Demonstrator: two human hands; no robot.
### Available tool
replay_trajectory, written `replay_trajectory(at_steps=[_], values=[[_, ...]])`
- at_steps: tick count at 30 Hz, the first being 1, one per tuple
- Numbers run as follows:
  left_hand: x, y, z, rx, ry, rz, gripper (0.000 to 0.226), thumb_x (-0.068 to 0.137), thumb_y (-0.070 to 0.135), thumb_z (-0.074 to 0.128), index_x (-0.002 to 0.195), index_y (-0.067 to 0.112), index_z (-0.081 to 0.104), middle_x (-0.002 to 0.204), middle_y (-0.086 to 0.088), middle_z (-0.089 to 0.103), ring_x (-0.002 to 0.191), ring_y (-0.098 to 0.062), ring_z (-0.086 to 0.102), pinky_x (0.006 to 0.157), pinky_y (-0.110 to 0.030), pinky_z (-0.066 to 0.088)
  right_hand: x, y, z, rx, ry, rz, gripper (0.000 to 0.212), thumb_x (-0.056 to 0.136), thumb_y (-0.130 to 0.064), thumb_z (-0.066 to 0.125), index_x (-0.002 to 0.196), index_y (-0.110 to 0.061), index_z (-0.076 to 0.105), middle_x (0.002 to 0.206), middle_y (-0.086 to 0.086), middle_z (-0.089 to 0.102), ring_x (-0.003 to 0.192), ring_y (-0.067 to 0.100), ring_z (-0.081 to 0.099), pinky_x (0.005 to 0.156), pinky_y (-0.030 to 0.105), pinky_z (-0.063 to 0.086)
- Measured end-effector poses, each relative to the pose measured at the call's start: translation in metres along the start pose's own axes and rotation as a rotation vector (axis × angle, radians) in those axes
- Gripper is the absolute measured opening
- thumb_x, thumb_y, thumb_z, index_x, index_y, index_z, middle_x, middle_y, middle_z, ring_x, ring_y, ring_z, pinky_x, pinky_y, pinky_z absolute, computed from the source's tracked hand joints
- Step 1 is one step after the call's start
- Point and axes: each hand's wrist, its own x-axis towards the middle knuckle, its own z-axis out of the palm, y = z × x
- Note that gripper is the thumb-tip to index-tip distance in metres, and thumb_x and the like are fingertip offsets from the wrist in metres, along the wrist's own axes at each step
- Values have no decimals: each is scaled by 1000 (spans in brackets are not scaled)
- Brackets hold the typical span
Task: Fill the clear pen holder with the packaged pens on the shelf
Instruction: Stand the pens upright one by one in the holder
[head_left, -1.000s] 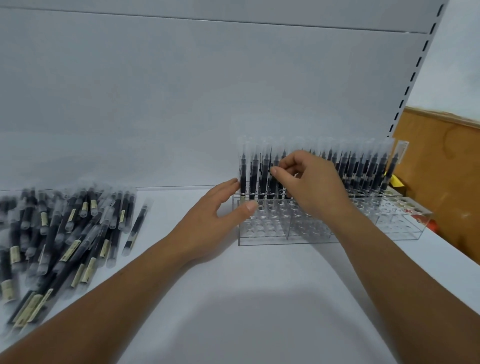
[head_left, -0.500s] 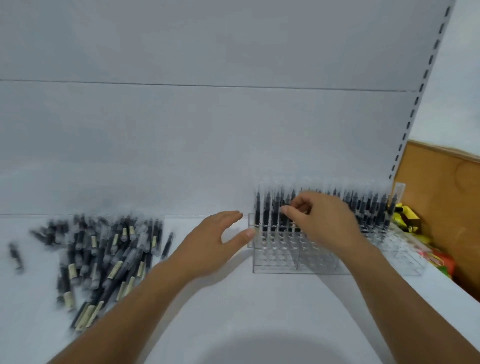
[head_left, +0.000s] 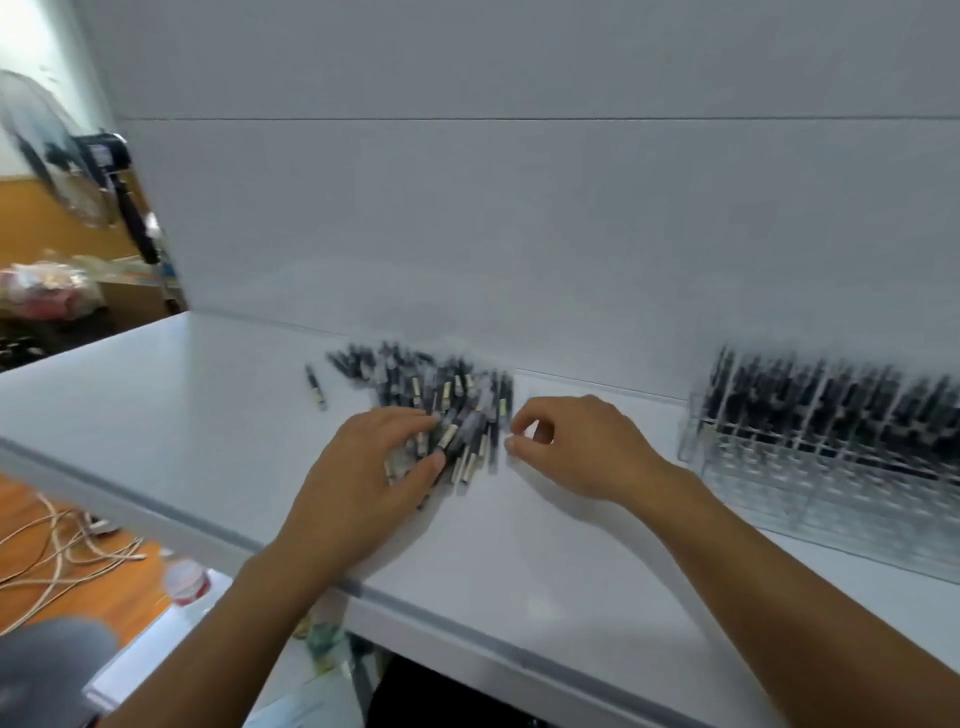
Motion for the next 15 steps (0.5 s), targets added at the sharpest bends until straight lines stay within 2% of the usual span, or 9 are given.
replay_trajectory(at_steps=[2, 5, 8, 11, 15], values=[[-10, -8, 0, 3, 14, -71, 39, 88, 47, 62, 124, 31, 61, 130, 15, 55, 122, -5, 44, 98, -17, 28, 3, -3, 14, 39, -17, -15, 22, 92, -48, 56, 108, -35, 65, 89, -16, 61, 88, 12, 58, 73, 28, 44], [-17, -12, 3, 54, -9, -116, 37, 88, 44, 62, 123, 32, 62, 124, 14, 57, 117, -7, 45, 92, -17, 30, 3, 2, 29, 49, -22, -34, 26, 93, -52, 53, 108, -33, 64, 81, -14, 60, 75, 9, 56, 63, 27, 40], [-14, -9, 5, 46, -8, -156, 33, 85, 54, 61, 110, 34, 66, 101, 20, 56, 94, -1, 50, 79, -19, 40, 5, 0, 35, 36, 63, -35, 29, 93, -58, 50, 98, -33, 63, 71, -15, 56, 67, 6, 51, 57, 24, 34], [-10, -3, 6, 81, -33, -188, 31, 81, 62, 59, 99, 37, 62, 92, 19, 52, 82, 4, 50, 67, -13, 38, 5, -12, 37, 14, 134, -15, 36, 90, -66, 47, 90, -32, 60, 72, -13, 60, 68, 7, 55, 57, 26, 35], [-2, 5, 8, 120, -62, -210, 33, 77, 66, 58, 88, 35, 55, 86, 15, 54, 72, -1, 52, 58, -22, 38, 4, -24, 43, -35, 95, -3, 40, 85, -69, 50, 86, -30, 55, 73, -12, 57, 70, 9, 54, 59, 28, 36]])
